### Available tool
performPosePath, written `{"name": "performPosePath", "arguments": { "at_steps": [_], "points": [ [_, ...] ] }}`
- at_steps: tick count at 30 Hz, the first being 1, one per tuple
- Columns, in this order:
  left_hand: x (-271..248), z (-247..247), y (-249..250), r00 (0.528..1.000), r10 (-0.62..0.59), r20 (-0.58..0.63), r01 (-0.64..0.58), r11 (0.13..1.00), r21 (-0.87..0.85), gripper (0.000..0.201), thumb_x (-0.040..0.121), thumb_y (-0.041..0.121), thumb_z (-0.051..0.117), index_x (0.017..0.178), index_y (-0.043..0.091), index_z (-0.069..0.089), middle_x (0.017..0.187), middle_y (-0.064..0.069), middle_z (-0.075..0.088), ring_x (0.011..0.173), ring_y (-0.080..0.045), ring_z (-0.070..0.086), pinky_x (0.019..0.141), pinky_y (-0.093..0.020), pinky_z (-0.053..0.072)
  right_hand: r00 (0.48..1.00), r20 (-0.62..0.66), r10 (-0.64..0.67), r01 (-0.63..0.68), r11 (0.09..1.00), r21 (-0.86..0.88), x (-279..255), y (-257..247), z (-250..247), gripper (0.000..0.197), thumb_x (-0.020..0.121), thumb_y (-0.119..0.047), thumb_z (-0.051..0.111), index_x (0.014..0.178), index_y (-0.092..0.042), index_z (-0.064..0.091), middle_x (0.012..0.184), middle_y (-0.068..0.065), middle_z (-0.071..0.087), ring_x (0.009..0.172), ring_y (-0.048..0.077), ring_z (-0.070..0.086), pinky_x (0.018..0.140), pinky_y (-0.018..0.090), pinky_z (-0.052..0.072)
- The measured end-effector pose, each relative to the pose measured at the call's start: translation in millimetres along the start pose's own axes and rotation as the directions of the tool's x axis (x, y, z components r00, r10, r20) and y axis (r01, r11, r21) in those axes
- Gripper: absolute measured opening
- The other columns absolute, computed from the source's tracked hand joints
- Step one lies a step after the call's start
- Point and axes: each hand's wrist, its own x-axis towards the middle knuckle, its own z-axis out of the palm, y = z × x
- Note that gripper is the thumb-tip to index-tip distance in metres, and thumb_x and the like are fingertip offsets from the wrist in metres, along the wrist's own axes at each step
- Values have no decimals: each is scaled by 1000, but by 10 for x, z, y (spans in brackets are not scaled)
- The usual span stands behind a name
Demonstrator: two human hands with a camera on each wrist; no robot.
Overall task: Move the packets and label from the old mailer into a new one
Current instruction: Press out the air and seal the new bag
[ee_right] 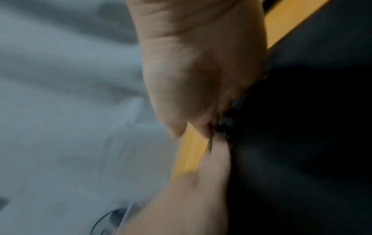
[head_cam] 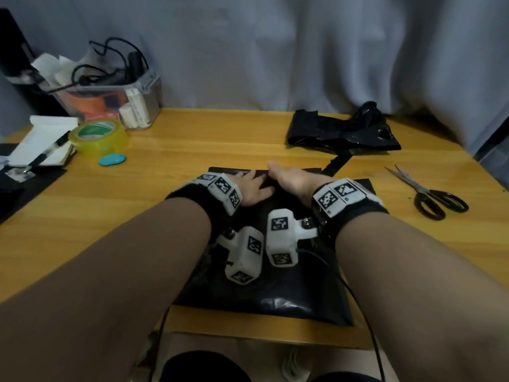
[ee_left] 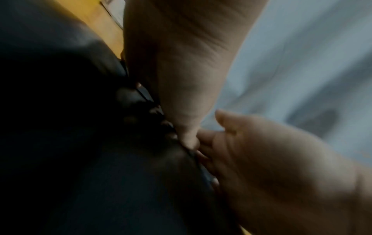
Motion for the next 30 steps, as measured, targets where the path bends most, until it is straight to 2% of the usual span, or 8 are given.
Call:
{"name": "performPosePath", "arguments": {
  "at_steps": [4, 7, 12, 15, 19, 24, 27, 30],
  "points": [
    [-45, 108, -330, 985, -159, 64, 159, 987, -5, 72, 86, 72, 10, 145, 39, -16, 156, 4, -22, 145, -27, -15, 116, -51, -1, 985, 138, 102, -44, 926, -376, 77, 208, -41, 60, 97, -57, 12, 151, -33, 1, 159, -2, -11, 147, 23, -11, 118, 47, 0],
    [-146, 133, -548, 979, -187, 85, 190, 982, -22, 75, 85, 72, 11, 145, 38, -17, 155, 4, -25, 145, -26, -15, 117, -50, 2, 984, 87, 155, -83, 834, -545, 101, 403, -191, 63, 95, -61, 15, 149, -38, -7, 158, -5, -18, 146, 23, -15, 117, 50, -1],
    [-396, -47, -436, 974, -226, -15, 225, 973, -58, 89, 86, 72, 8, 151, 14, -4, 157, -8, -17, 146, -29, -7, 116, -48, 5, 976, 23, 216, -157, 773, -614, 50, 549, -469, 77, 93, -62, 26, 151, -24, -6, 160, 2, -12, 147, 28, -3, 118, 46, 9],
    [-501, -107, -102, 996, -23, -89, 22, 1000, -14, 93, 79, 79, 20, 150, 25, -6, 158, -8, -16, 146, -29, -10, 117, -53, 4, 996, -46, 75, -88, 821, -565, 51, 481, -474, 71, 97, -53, 32, 152, -15, 9, 160, 8, 1, 147, 29, 5, 119, 44, 12],
    [-514, 36, 348, 987, 46, 152, -75, 979, 192, 100, 73, 81, 39, 144, 40, -18, 157, -6, -20, 144, -36, -11, 114, -56, 8, 993, -27, -114, 81, 834, -545, 23, 370, -357, 53, 102, -34, 33, 151, -21, 17, 160, 6, 8, 147, 24, 8, 119, 38, 11],
    [-459, -7, 319, 972, 137, 189, -191, 934, 303, 94, 81, 64, 51, 144, 44, -16, 157, 0, -21, 144, -32, -13, 113, -57, 5, 995, 92, 46, 27, 749, -662, -23, 440, -299, 56, 101, -42, 28, 151, -31, 5, 160, 3, -5, 147, 29, 7, 119, 41, 13],
    [-438, -90, 152, 983, 134, 124, -176, 878, 445, 95, 80, 64, 53, 143, 46, -15, 157, 2, -19, 145, -28, -15, 112, -60, -1, 995, 51, 84, -20, 679, -734, -133, 491, -299, 61, 100, -50, 23, 152, -29, 1, 160, 5, -5, 146, 32, 10, 118, 43, 14],
    [-439, -195, -92, 998, 42, -41, -9, 804, 594, 105, 75, 67, 57, 145, 40, -16, 158, -3, -16, 145, -31, -13, 111, -62, -3, 998, 5, 59, -32, 604, -797, -296, 474, -267, 66, 95, -59, 24, 151, -25, 17, 156, 9, 18, 140, 36, 25, 113, 46, 25]
  ]
}}
